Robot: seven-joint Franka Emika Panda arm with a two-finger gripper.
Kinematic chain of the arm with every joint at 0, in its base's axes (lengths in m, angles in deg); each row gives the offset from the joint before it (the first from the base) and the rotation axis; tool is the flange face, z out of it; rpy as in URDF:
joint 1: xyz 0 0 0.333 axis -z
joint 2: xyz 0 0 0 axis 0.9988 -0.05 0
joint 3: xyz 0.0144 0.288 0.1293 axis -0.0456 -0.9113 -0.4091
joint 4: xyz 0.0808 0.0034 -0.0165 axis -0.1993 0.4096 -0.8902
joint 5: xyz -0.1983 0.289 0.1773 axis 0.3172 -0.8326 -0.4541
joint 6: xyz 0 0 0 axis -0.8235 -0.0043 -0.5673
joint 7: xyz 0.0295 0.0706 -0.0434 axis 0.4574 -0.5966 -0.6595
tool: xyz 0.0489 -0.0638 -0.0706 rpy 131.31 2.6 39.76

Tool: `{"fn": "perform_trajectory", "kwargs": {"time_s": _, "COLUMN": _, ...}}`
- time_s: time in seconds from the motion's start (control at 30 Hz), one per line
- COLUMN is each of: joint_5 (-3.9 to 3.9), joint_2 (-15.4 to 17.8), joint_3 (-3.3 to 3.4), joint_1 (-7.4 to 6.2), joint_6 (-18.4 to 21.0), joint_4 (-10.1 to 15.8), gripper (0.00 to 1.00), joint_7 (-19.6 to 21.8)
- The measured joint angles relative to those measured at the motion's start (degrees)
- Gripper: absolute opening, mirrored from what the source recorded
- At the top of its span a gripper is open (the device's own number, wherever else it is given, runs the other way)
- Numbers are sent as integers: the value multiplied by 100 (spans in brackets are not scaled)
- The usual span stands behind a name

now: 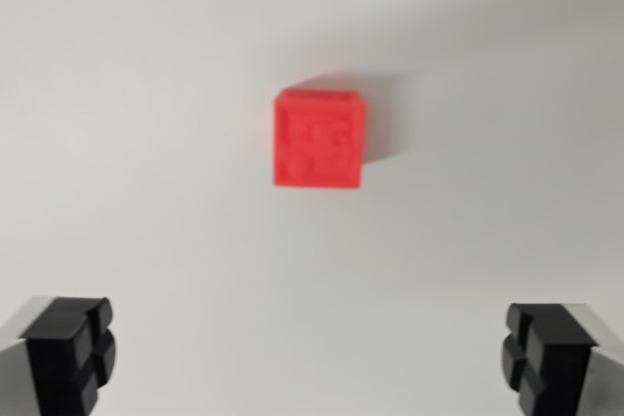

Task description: Destack cube

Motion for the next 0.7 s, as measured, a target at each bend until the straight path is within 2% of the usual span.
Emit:
{"fn": "perform_trajectory", "kwargs": {"time_s": 0.37, "joint_5": 34, "joint_2": 323, "joint_3": -5, "joint_1": 0, "joint_6": 573, "joint_4": -251, "gripper": 100, "joint_7": 27}}
{"fn": "perform_trajectory", "kwargs": {"time_s": 0.7, "joint_5": 45, "joint_2": 475, "joint_3": -15, "joint_1": 0, "joint_6": 895, "joint_4": -422, "gripper": 100, "joint_7": 41}}
